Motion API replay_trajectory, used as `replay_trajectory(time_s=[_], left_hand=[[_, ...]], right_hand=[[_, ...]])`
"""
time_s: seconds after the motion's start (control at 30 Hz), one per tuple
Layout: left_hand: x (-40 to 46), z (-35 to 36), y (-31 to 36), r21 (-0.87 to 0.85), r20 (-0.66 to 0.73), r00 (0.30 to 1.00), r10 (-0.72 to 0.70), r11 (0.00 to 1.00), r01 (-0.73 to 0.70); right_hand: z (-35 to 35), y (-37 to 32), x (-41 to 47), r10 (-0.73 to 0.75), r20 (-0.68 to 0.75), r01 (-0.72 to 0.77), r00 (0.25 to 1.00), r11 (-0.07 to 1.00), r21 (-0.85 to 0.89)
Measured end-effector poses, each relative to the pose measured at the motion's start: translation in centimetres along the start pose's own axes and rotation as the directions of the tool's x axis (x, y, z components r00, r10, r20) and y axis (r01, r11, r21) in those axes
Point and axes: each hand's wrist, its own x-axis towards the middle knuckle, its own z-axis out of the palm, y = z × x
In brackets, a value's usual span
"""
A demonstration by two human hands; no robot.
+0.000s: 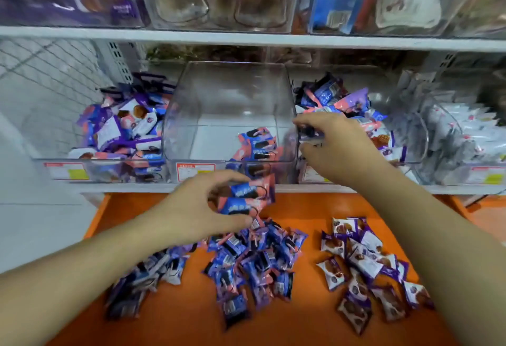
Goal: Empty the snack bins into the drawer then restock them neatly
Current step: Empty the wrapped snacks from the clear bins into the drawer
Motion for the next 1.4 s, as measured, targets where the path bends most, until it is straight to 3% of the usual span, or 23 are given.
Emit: replay_trajectory(time_s=[0.1, 0.27, 0.4, 0.5, 0.6, 0.7, 0.77, 0.83, 0.9, 0.97, 1.03, 1.13, 1.2, 1.4], left_hand=[[-0.3, 3.7, -3.9, 0.075, 0.085, 0.995, -0.053, 0.996, 0.047], [3.1, 9.1, -9.0, 0.121, 0.041, 0.991, -0.125, 0.985, 0.120], [5.3, 10.8, -11.3, 0.144, 0.126, 0.973, -0.191, 0.974, 0.173], [5.1, 10.6, -11.4, 0.225, 0.147, 0.978, -0.145, 0.968, 0.110], [3.9, 8.6, -8.3, 0.251, 0.159, 0.987, 0.033, 0.965, -0.073], [3.0, 5.5, -2.2, 0.147, 0.049, 0.975, 0.216, 0.964, -0.221], [3.7, 2.9, 1.4, 0.037, -0.111, 0.942, 0.316, 0.949, -0.314], [5.9, 0.4, 3.3, 0.032, -0.262, 0.900, 0.347, 0.936, -0.352], [9.4, -1.9, 3.4, 0.116, -0.320, 0.890, 0.324, 0.946, -0.302], [13.1, -3.4, 2.1, 0.269, -0.242, 0.937, 0.250, 0.946, -0.183], [16.1, -3.7, 0.7, 0.360, -0.059, 0.992, 0.113, 0.929, -0.084], [18.8, -2.8, -0.8, 0.437, 0.162, 0.985, -0.066, 0.899, -0.012], [19.9, -2.0, -1.4, 0.449, 0.240, 0.969, -0.054, 0.891, -0.062], [20.9, -1.0, -2.0, 0.281, 0.263, 0.965, -0.021, 0.958, -0.056]], right_hand=[[0.3, 0.0, -0.3, 0.014, 0.000, -0.014, 1.000, 1.000, 0.013], [1.0, 0.3, 0.2, 0.002, -0.067, -0.001, 0.998, 1.000, 0.009], [1.3, 0.6, 0.5, -0.020, -0.108, 0.019, 0.994, 1.000, -0.004], [1.4, 0.7, 0.6, -0.030, -0.118, 0.031, 0.993, 0.999, 0.009], [1.4, 0.9, 0.7, -0.024, -0.107, 0.026, 0.994, 1.000, 0.016], [1.3, 1.0, 0.6, -0.024, -0.110, 0.026, 0.994, 0.999, 0.022], [1.3, 1.0, 0.7, -0.025, -0.111, 0.028, 0.993, 0.999, 0.025], [1.3, 0.9, 0.7, -0.027, -0.098, 0.028, 0.995, 0.999, 0.015], [1.2, 0.9, 0.7, -0.018, -0.084, 0.019, 0.996, 1.000, 0.016], [1.2, 0.8, 0.8, -0.022, -0.090, 0.024, 0.996, 0.999, 0.023], [1.1, 1.0, 1.0, -0.021, -0.098, 0.025, 0.995, 0.999, 0.046], [1.2, 1.2, 1.2, -0.020, -0.100, 0.026, 0.995, 0.998, 0.063], [1.3, 1.4, 1.3, -0.031, -0.105, 0.038, 0.994, 0.997, 0.068], [1.3, 1.5, 1.5, -0.031, -0.113, 0.040, 0.993, 0.996, 0.079]])
